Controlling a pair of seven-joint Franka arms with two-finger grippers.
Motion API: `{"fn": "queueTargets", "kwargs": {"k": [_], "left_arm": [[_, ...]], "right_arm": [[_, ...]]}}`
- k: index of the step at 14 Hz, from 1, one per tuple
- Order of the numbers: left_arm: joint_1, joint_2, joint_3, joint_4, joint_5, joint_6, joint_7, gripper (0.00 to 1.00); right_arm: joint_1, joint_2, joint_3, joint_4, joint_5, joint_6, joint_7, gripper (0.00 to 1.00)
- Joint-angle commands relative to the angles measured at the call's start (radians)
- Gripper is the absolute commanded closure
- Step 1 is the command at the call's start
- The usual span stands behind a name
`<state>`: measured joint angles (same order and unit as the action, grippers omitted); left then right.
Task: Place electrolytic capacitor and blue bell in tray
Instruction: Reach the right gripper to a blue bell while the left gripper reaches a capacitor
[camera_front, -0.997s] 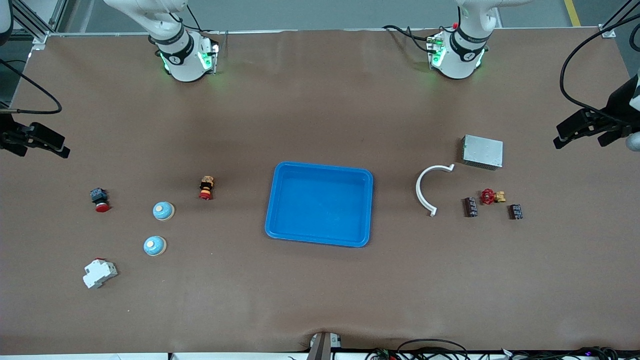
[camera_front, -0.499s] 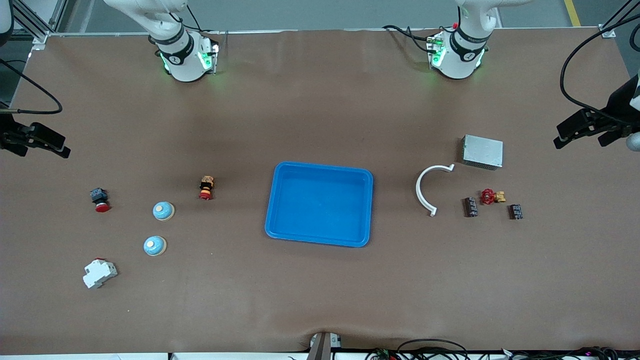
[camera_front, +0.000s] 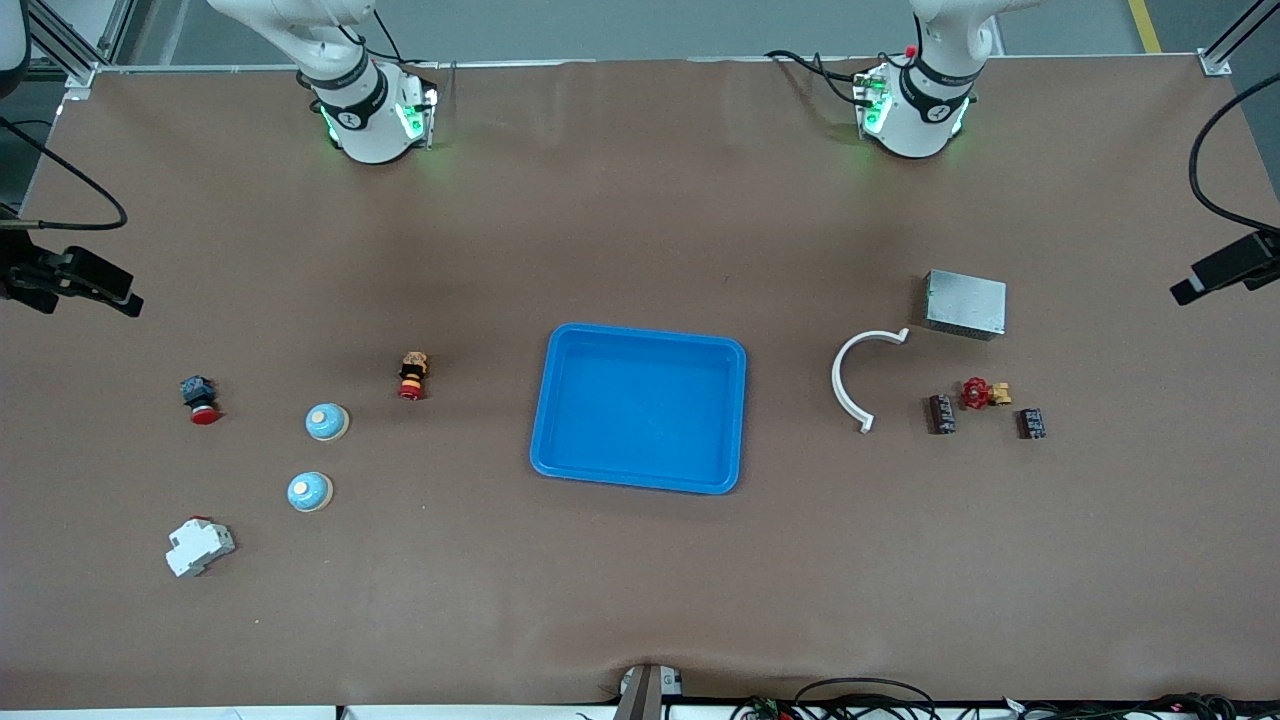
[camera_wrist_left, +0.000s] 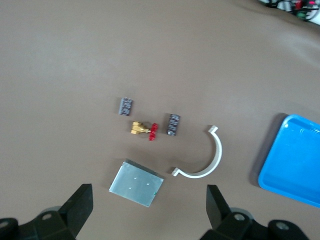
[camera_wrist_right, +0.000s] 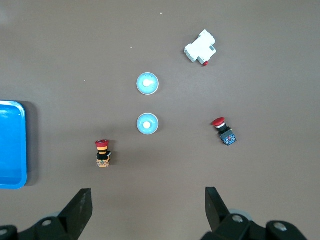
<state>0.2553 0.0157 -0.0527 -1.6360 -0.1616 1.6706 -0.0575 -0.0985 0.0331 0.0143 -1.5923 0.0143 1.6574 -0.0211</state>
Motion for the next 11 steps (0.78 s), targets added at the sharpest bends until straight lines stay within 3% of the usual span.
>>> {"fn": "queueTargets", "kwargs": {"k": [1,3,8,11], "left_arm": [[0.03,0.035,-0.006,0.005,0.017,-0.029,0.016,0.0],[0.087,0.07,-0.007,0.008,0.005,-0.057,0.094,0.0],[0.096,0.19,-0.009,-0.011,0.019,-0.039,0.157,0.0],[0.087,0.233,-0.016,-0.045,0.108,0.041,0.159,0.0]], "right_arm": [[-0.018,-0.025,0.012,-0.031,0.009,0.019,-0.003,0.0],[-0.018,-0.025,0.012,-0.07,0.009,0.062,-0.003,0.0],[-0.013,-0.01,0.012,-0.095,0.009,0.108,-0.003,0.0],[-0.009,0.06,0.012,-0.095,0.009,0.163,0.004,0.0]]}}
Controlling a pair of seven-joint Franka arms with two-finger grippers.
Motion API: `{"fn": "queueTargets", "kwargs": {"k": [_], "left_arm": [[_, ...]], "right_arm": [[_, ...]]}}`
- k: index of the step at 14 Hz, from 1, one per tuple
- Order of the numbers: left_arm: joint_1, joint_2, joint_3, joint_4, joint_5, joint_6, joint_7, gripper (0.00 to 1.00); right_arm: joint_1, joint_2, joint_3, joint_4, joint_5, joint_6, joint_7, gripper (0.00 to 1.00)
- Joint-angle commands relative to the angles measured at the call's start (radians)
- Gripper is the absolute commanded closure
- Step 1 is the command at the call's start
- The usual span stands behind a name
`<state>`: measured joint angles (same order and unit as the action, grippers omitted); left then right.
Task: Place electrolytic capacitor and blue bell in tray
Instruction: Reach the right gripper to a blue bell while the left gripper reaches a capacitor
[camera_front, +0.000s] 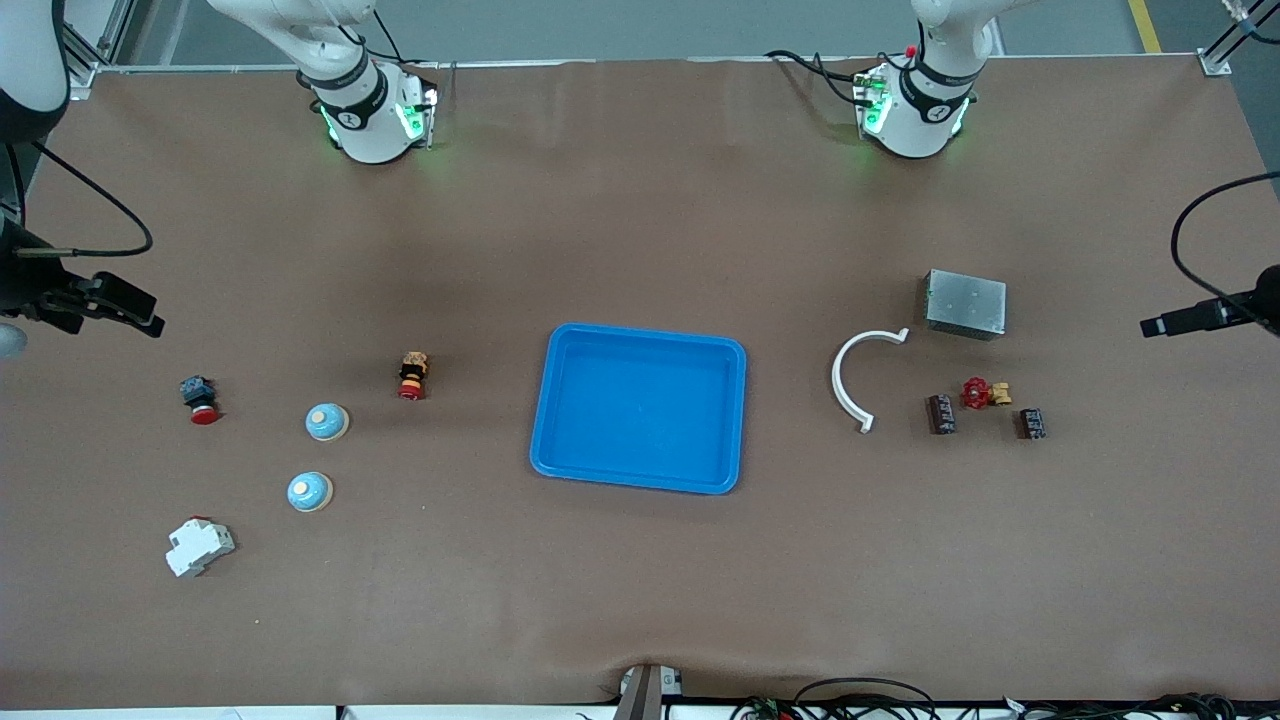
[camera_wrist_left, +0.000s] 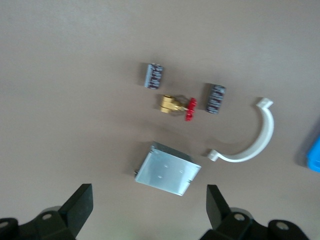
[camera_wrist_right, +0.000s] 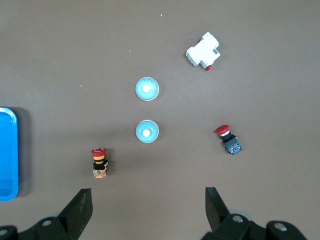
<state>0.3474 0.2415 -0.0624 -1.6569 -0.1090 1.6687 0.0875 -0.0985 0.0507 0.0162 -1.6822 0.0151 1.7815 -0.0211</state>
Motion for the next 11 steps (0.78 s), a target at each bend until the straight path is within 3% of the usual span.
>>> {"fn": "queueTargets", "kwargs": {"k": [1,6,11], "left_arm": [[-0.013,0.004,-0.01,-0.068,0.072,0.106,0.014,0.0],[-0.019,-0.008,-0.031,-0.274,0.089,0.396,-0.053,0.0],[-0.021,0.024,-0.043,-0.376,0.135,0.591,-0.112,0.0]], "right_arm": [[-0.007,0.072,0.011,-0.005,0.008,0.067,0.022,0.0],[0.022,0.218,0.013,-0.004,0.006,0.18,0.156,0.0],[0.022,0.342,0.013,0.002,0.006,0.306,0.158,0.0]]}}
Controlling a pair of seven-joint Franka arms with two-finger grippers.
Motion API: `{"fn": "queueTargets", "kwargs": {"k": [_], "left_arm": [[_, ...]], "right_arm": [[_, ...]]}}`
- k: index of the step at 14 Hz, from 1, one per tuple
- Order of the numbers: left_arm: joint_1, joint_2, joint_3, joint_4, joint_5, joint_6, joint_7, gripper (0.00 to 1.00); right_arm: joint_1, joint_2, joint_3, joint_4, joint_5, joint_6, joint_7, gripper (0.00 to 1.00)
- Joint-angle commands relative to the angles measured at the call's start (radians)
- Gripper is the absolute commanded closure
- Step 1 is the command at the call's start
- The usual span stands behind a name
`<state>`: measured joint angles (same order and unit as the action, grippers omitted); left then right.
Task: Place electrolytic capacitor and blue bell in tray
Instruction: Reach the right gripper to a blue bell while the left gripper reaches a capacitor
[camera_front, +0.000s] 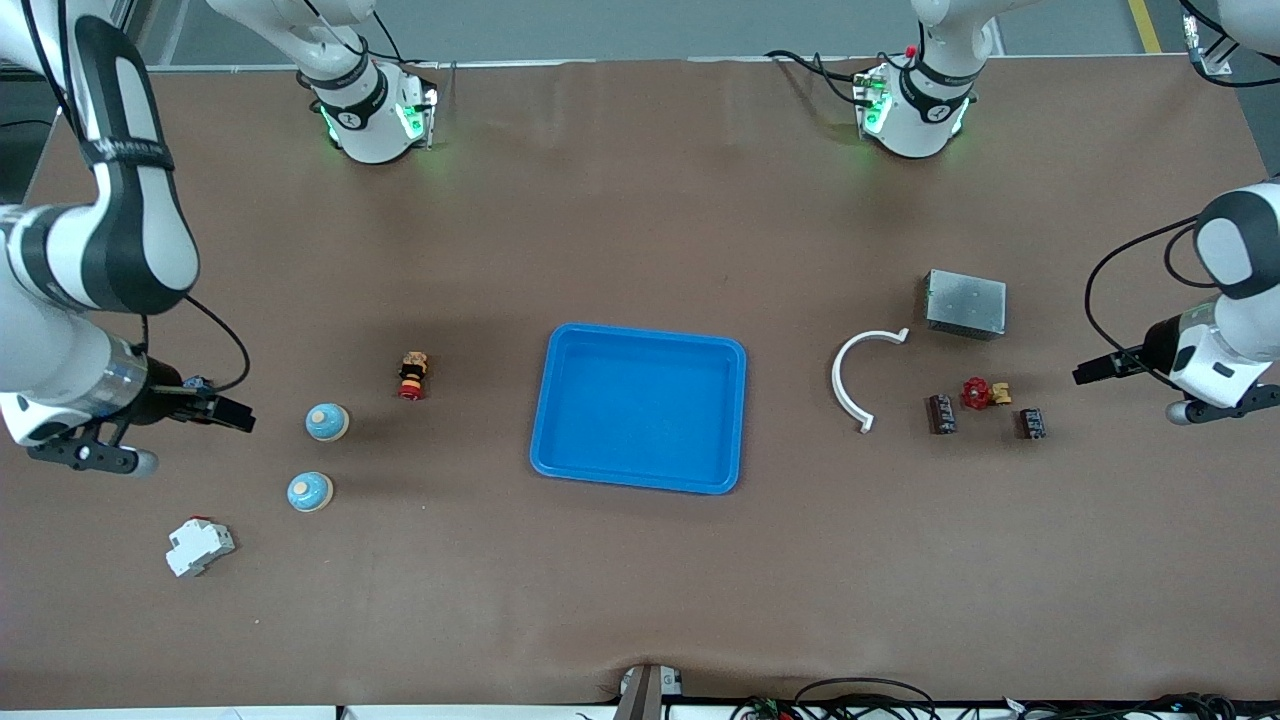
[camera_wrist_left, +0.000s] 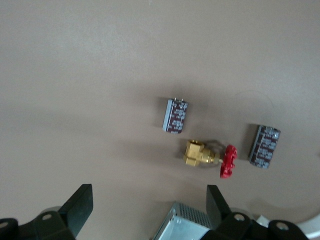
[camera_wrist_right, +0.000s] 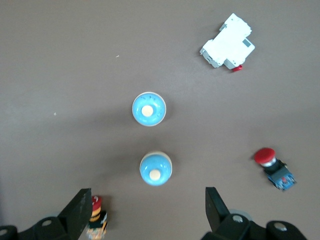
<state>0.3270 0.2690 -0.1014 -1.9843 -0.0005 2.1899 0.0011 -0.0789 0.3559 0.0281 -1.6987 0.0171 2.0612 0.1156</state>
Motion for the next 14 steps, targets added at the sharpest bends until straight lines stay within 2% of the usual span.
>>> {"fn": "queueTargets", "kwargs": {"k": [1,7,9,14], "left_arm": [[0.0,0.018,-0.004,-0.048,0.028,0.095,-0.026,0.0],[-0.017,0.172,-0.003,0.004,0.053,0.18,-0.03,0.0],[-0.025,0.197,-0.003,0.012,0.053,0.212,-0.067,0.0],[-0.049,0.28,-0.001,0.082,0.054,0.22,-0.075,0.0]], "right_arm": [[0.001,0.052,0.001,0.019,0.004,0.045,0.021,0.0],[0.005,0.188,0.001,0.019,0.004,0.204,0.022,0.0],[0.011,0.23,0.001,0.019,0.004,0.256,0.035,0.0],[0.03,0.288,0.001,0.022,0.004,0.303,0.045,0.0]]}}
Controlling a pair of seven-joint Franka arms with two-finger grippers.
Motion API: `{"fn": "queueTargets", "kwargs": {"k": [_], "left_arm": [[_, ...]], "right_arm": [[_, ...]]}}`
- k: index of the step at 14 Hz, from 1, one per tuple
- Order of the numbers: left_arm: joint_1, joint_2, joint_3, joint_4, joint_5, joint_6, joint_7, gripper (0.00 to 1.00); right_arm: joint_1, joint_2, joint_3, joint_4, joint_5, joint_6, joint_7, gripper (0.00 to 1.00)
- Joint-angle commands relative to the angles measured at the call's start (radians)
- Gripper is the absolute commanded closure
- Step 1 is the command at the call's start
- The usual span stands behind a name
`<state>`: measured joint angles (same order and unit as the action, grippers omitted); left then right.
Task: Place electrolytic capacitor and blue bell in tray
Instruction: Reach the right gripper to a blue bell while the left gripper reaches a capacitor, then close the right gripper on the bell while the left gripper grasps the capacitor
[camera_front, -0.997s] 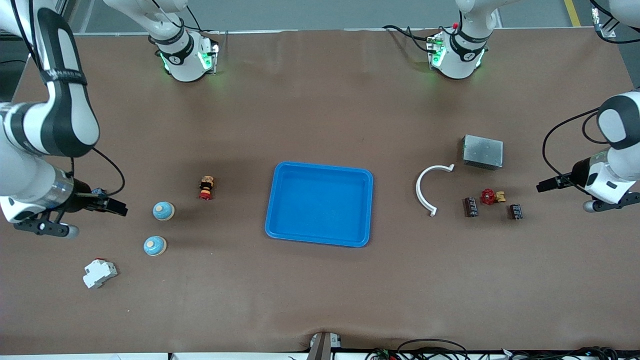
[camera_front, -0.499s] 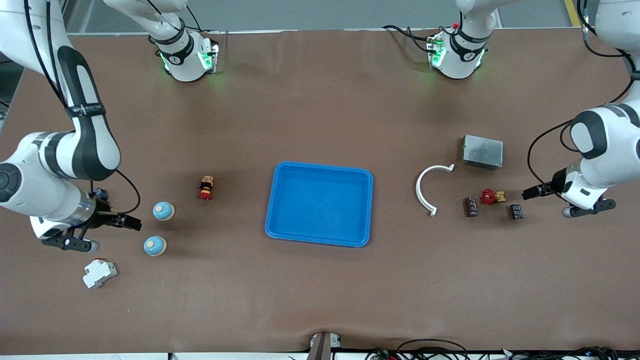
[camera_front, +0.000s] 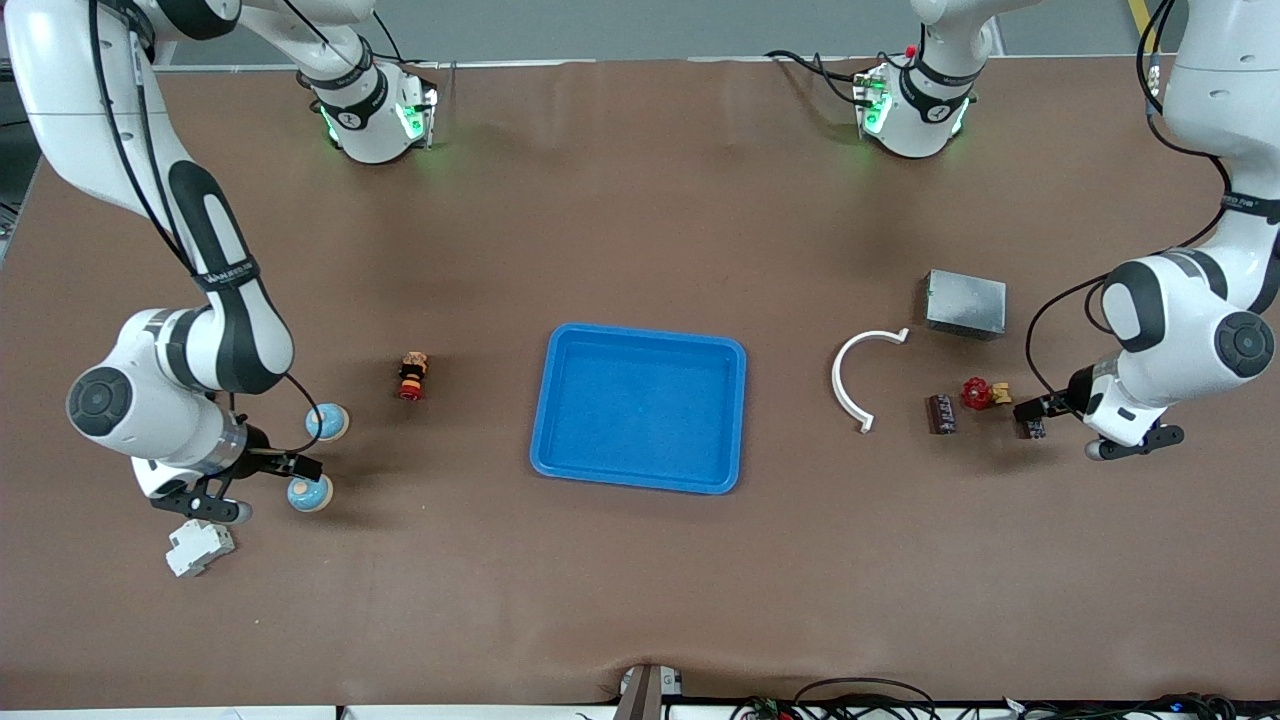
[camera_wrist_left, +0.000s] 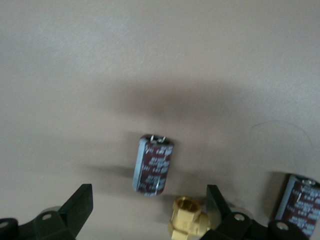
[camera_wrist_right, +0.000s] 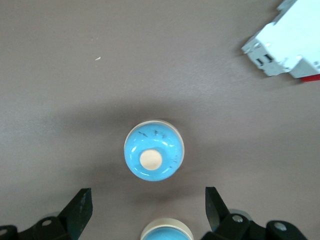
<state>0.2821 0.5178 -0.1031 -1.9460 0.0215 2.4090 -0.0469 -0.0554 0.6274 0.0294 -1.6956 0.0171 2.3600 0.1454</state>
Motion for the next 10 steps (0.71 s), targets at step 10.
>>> {"fn": "queueTargets", "kwargs": {"k": [10], "left_arm": [[-0.001,0.085,-0.006,0.062,0.132,0.007,-0.096,0.0]], "right_arm": [[0.011,0.077,-0.002,0.036,-0.019,0.085,-0.003,0.0]]}}
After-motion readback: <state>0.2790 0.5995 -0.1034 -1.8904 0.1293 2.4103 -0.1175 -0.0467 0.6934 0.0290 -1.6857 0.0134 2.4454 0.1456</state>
